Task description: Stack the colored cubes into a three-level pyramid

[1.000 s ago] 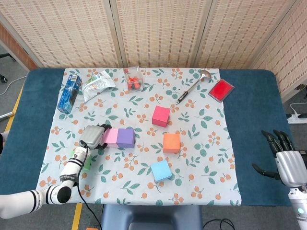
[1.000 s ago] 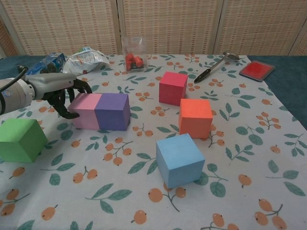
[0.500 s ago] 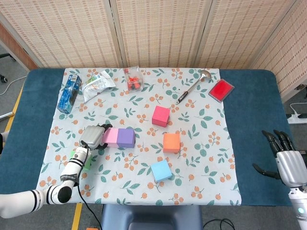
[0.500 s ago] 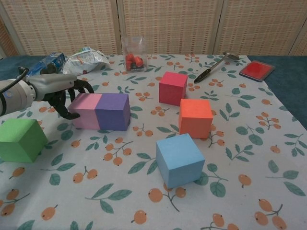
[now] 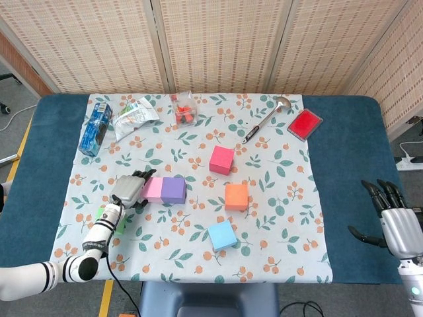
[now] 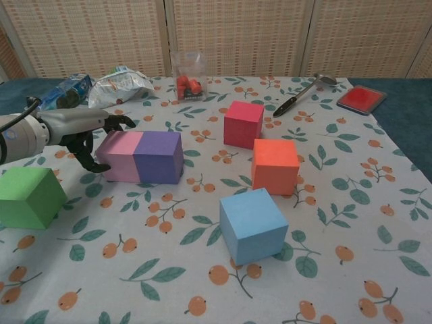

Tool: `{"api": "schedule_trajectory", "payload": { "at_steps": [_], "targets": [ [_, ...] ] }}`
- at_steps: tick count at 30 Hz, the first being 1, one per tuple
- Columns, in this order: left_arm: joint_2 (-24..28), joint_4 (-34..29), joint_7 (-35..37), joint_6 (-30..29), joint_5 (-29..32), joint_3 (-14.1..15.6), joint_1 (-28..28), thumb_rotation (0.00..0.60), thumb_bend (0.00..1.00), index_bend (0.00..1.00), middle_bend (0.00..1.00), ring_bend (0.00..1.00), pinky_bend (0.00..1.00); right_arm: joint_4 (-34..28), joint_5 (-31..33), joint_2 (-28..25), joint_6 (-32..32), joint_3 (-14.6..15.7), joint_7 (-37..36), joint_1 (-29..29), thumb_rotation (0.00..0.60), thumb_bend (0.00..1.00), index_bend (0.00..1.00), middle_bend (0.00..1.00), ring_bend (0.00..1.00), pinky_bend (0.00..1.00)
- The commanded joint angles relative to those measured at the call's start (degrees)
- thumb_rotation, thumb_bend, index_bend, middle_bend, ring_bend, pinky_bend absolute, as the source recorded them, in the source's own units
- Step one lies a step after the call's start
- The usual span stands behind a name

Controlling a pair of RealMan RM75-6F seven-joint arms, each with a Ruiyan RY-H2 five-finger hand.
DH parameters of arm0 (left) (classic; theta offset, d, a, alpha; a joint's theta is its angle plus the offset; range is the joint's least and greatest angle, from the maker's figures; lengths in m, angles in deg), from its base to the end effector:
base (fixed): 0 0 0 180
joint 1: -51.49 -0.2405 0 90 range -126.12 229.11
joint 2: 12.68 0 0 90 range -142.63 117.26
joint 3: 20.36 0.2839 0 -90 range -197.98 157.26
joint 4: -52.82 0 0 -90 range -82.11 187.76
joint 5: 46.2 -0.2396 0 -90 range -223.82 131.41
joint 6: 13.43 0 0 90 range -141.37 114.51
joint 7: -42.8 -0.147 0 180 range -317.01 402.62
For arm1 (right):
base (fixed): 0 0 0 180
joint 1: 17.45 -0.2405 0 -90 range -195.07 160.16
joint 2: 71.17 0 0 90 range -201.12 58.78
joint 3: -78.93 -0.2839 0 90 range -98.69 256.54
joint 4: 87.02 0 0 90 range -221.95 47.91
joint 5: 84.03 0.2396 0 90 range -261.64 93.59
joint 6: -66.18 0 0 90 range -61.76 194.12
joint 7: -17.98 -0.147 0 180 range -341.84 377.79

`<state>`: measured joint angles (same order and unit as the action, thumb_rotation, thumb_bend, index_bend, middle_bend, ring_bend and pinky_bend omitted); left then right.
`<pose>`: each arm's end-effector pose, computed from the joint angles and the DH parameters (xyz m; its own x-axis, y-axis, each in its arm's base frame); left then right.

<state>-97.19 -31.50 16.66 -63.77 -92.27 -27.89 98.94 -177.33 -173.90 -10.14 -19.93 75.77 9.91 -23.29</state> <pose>-0.1952 0.3949 -0.0308 0.5005 0.3730 0.7813 0.8653 -0.2449 -0.4373 -0.3461 -0.1964 0.1666 0.3509 0.0235 0.9361 -0.9317 -0.0915 0.3516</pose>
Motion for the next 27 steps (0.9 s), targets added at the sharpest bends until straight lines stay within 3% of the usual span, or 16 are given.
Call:
{"api": "schedule_trajectory", "payload": {
  "at_steps": [1, 10, 18, 27],
  "targets": [
    [0.2, -0.4, -0.1, -0.1, 0.1, 0.1, 0.0, 0.6, 0.36, 0.06, 0.14, 0.1, 0.38, 0.1, 0.0, 0.0, 0.0, 0.0, -0.1, 0.0, 0.492, 0.05, 0.0, 0.13, 0.02, 0.0],
    [2.7, -4.0, -1.3, 0.0, 1.4, 0.9, 0.2, 0.6, 0.35, 0.0, 0.04, 0.0, 0.26, 0.2, -0.4, -0.1, -0.4, 0.0, -0.5, 0.1, 0.491, 0.05, 0.0, 0.13, 0.02, 0.0],
    [9.5, -11.0, 2.0, -5.1, -4.2, 0.2, -2.7, 0.6, 0.35, 0.0, 0.03, 0.0, 0.24, 0.3, -0.7, -0.1, -0.7, -0.1, -0.7, 0.0, 0.491, 0.05, 0.0, 0.13, 0.02, 0.0],
    [17.2, -16.5, 7.3, -10.0, -12.2, 2.9, -8.9, 0.6, 0.35, 0.18, 0.16, 0.12, 0.3, 0.6, -1.3, -0.5, -0.1, -0.6, -1.1, -1.0, 0.493, 0.05, 0.0, 0.13, 0.02, 0.0]
  ]
}}
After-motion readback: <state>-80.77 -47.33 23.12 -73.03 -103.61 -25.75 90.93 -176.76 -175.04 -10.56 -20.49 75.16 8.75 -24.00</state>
